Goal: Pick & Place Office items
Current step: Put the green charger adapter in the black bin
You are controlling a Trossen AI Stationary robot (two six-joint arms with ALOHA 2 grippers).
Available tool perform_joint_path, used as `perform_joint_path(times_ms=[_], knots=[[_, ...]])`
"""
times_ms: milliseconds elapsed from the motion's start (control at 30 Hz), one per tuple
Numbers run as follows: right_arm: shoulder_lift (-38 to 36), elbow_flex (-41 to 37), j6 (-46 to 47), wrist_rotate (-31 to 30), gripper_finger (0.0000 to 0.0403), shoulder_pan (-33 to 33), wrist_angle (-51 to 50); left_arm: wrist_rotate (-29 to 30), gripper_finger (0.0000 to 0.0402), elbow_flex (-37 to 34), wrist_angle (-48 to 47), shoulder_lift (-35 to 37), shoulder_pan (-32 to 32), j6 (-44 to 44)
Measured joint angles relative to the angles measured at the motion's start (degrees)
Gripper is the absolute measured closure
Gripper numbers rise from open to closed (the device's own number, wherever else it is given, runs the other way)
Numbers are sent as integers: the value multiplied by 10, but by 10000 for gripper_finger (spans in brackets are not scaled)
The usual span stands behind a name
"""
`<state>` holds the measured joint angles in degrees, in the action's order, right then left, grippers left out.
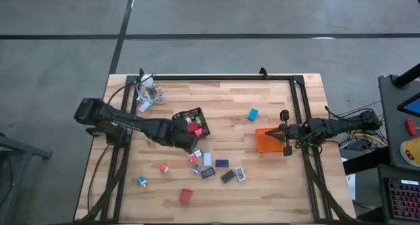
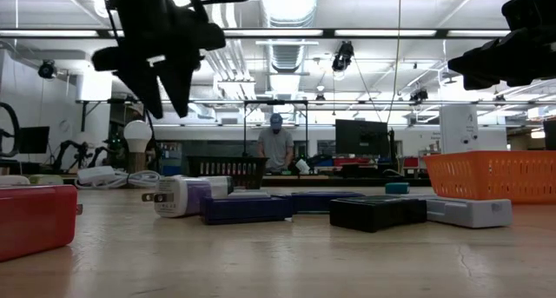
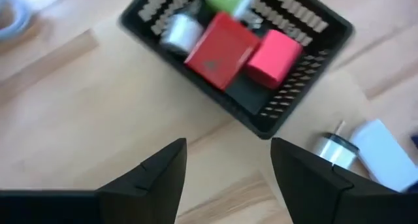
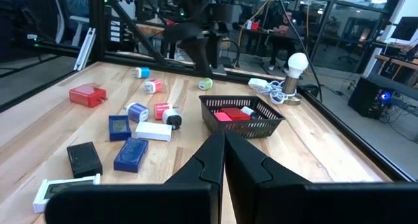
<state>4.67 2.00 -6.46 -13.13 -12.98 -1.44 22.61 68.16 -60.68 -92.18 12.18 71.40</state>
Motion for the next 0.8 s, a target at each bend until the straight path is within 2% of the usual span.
perform_joint_path(times_ms=[433,800], knots=[[0,0,0,0,394,0,0,-36,177,-2,-183,7,61,379],[0,0,0,0,394,0,0,-95,177,-79,-160,49,124,568]])
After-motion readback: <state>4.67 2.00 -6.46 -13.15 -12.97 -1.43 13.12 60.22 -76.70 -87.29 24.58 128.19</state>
